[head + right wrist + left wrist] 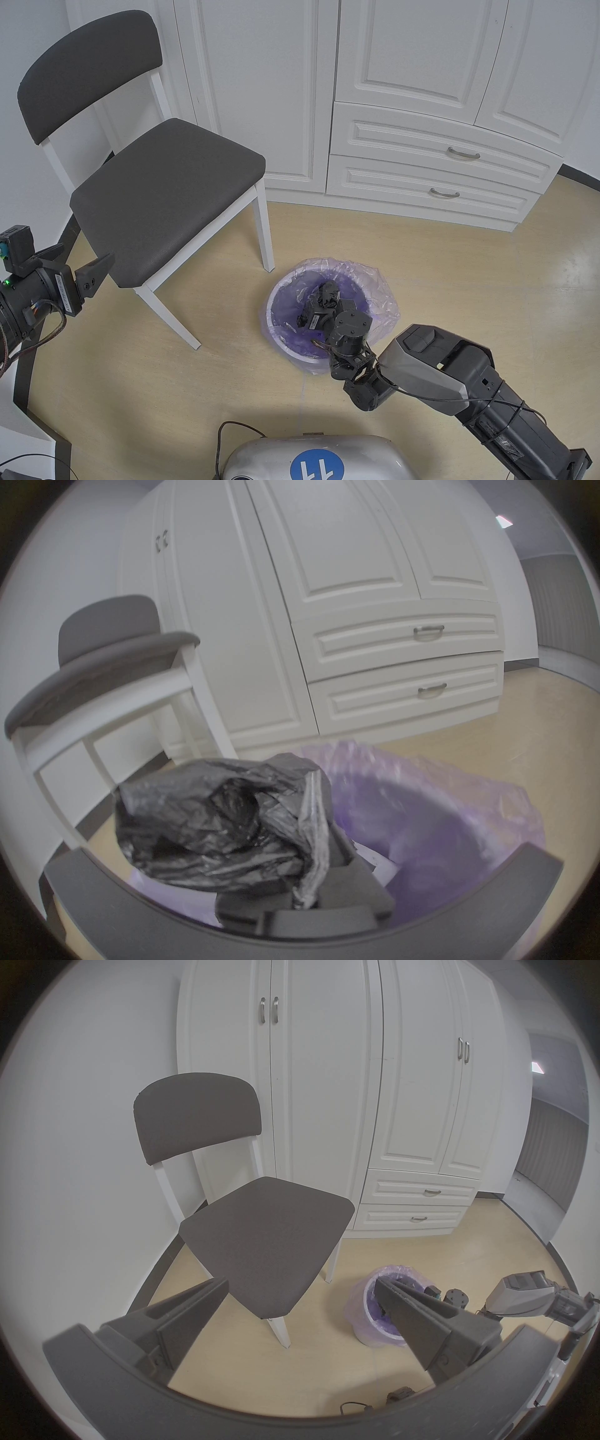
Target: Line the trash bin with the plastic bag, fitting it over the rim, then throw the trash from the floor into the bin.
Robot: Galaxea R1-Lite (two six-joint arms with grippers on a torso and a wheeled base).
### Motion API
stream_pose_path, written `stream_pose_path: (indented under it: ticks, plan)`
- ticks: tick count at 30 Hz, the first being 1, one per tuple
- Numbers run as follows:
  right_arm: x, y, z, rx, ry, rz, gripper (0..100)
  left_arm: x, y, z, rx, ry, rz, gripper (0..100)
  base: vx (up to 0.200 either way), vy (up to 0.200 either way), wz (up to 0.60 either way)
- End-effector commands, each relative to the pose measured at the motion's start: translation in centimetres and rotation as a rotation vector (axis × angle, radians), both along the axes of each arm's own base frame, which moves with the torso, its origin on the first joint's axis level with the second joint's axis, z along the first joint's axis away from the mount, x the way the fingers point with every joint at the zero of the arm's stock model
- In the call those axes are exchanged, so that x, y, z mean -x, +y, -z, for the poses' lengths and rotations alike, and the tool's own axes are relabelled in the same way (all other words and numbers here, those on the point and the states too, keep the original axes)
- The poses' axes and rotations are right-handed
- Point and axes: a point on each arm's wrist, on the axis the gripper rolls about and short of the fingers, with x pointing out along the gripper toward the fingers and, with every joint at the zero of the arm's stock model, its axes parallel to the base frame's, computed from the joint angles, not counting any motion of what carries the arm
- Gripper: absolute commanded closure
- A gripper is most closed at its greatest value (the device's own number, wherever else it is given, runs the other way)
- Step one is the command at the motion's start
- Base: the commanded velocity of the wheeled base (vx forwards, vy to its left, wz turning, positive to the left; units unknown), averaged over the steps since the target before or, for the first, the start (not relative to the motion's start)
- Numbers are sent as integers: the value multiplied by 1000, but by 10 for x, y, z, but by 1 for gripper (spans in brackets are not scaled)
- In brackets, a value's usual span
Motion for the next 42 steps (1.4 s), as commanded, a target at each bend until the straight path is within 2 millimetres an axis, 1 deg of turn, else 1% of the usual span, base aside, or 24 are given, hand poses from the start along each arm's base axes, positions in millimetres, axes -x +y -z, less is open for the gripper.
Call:
stream_pose_path:
  ticks: [1, 3, 5, 7, 9, 10, 11, 19, 22, 25, 30, 40, 41, 42]
  plan:
    - [19, -4, -18, 40, 55, -26, 100, 1, 1, -1, 1, -6, -3, 0, 0, 0, 0]
    - [26, -4, -19, 58, 78, -40, 100, 1, 1, -1, 2, -7, -5, 0, 0, 0, 0]
    - [27, -4, -17, 64, 85, -43, 100, 1, 1, -2, 2, -9, -5, 0, 0, 0, 0]
    - [26, -4, -9, 74, 105, -41, 100, 2, 1, -2, 2, -9, -5, 0, 0, 0, 0]
    - [26, -4, -9, 74, 105, -41, 100, 2, 1, -2, 2, -9, -5, 0, 0, 0, 0]
    - [22, -2, -3, 48, 104, -41, 100, 2, 1, -2, 2, -10, -5, 0, 0, 0, 0]
    - [21, -2, -2, 40, 104, -38, 100, 2, 1, -2, 2, -10, -5, 0, 0, 0, 0]
    - [20, 1, -1, 13, 100, -45, 100, 2, 1, -1, 2, -9, -3, 0, 0, 0, 0]
    - [20, 5, 5, -13, 100, -54, 100, 2, 1, -1, 0, -7, -3, 0, 0, 0, 0]
    - [17, 8, 5, -30, 83, -55, 100, 2, 1, -1, 0, -7, -3, 0, 0, 0, 0]
    - [18, 10, 5, -41, 78, -60, 100, 1, 0, 0, -1, -3, -1, 0, 0, 0, 0]
    - [18, 10, 6, -37, 82, -59, 100, 2, 1, -1, 0, -6, -1, 0, 0, 0, 0]
    - [17, 10, 6, -38, 81, -59, 0, 2, 1, -1, 0, -7, -1, 0, 0, 0, 0]
    - [17, 10, 6, -37, 82, -59, 0, 2, 1, -1, 0, -7, -1, 0, 0, 0, 0]
